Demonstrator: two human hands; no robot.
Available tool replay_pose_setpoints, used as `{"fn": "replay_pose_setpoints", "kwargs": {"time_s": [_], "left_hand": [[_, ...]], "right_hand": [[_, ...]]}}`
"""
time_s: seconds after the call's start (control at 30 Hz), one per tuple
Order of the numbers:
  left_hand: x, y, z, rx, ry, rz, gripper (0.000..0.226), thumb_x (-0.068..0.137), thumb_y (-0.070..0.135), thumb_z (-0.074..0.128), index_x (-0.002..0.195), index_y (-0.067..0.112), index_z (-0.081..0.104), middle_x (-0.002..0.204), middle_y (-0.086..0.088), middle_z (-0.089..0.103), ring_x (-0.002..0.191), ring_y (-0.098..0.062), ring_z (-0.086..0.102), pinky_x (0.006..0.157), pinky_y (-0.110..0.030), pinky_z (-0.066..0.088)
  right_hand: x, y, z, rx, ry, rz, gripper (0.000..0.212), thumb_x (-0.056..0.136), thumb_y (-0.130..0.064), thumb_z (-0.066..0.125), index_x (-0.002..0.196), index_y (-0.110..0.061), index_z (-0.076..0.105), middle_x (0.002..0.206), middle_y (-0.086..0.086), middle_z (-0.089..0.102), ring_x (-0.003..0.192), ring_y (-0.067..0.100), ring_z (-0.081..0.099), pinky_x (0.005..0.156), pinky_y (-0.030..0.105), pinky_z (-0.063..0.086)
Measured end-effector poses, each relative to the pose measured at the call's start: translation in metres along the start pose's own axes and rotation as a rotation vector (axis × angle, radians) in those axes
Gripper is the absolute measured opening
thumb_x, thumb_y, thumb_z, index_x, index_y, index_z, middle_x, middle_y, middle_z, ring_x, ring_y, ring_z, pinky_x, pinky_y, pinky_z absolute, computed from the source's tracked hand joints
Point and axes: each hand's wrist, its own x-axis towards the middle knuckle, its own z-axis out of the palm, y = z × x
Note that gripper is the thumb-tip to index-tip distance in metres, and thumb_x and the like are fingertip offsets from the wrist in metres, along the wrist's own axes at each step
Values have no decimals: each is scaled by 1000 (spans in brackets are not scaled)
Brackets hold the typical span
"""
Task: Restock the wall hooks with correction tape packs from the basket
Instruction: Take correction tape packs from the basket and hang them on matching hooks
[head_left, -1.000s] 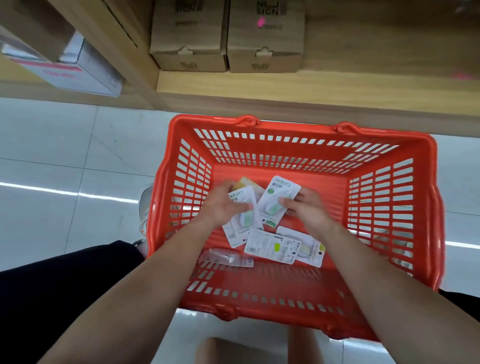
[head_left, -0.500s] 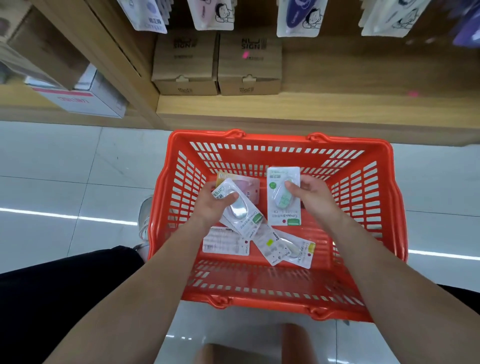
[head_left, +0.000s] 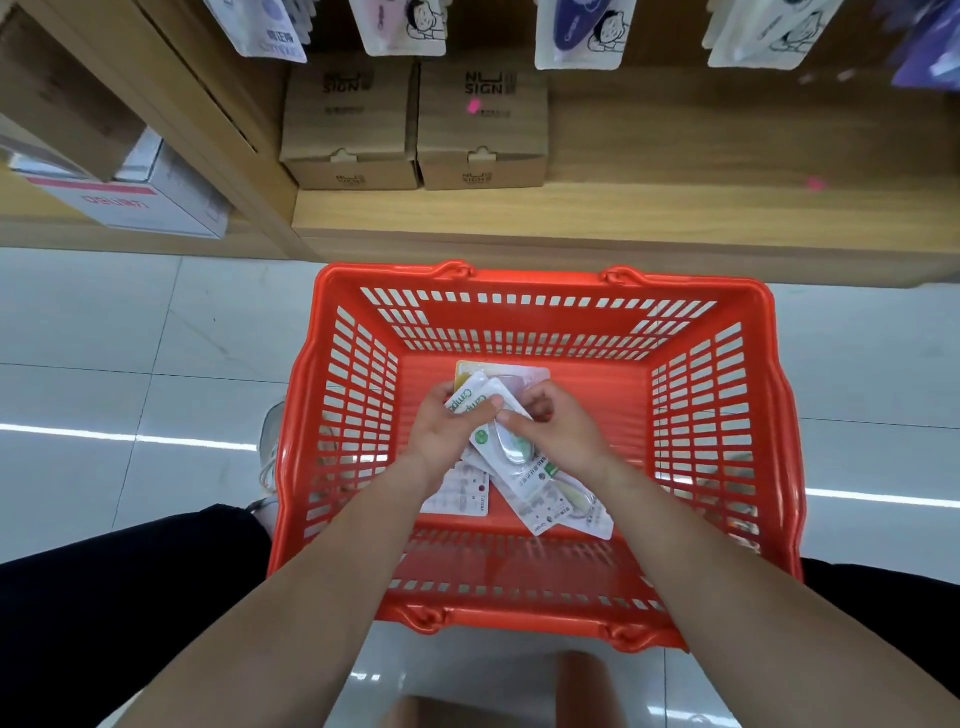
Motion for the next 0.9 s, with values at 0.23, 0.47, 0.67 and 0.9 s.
{"fn": "replay_pose_setpoints", "kwargs": {"time_s": [0.23, 0.47, 0.67, 0.9], "left_hand": [[10, 3, -1, -133, 40, -40, 53, 84, 30, 84, 130, 17, 60, 111, -10, 76, 96, -30, 76, 79, -57, 62], [4, 2, 3, -238, 23, -83, 46, 85, 21, 83, 123, 7, 62, 109, -17, 76, 95, -34, 76, 83, -58, 61], [-5, 2, -7, -126, -74, -27, 55, 83, 16, 83, 127, 22, 52, 123, -14, 68, 101, -33, 74, 86, -61, 59], [-16, 9, -15, -41, -54, -72, 44, 93, 47, 70, 109, 8, 58, 94, -9, 76, 84, -27, 75, 69, -41, 62]], "right_hand": [[-9, 6, -15, 126, -87, 255, 50, 77, -28, 90, 116, -20, 61, 112, -3, 71, 88, 15, 74, 68, 31, 61], [-12, 8, -15, 463, 133, 267, 60, 69, -9, 93, 119, -14, 60, 113, 7, 73, 95, 25, 76, 76, 42, 64], [-14, -3, -34, 377, 22, 194, 51, 74, 0, 88, 116, -16, 63, 105, 6, 77, 90, 24, 77, 70, 37, 63], [-18, -12, -43, 211, -115, 139, 59, 71, 5, 88, 118, -19, 63, 102, 6, 78, 91, 21, 77, 77, 35, 63]]}}
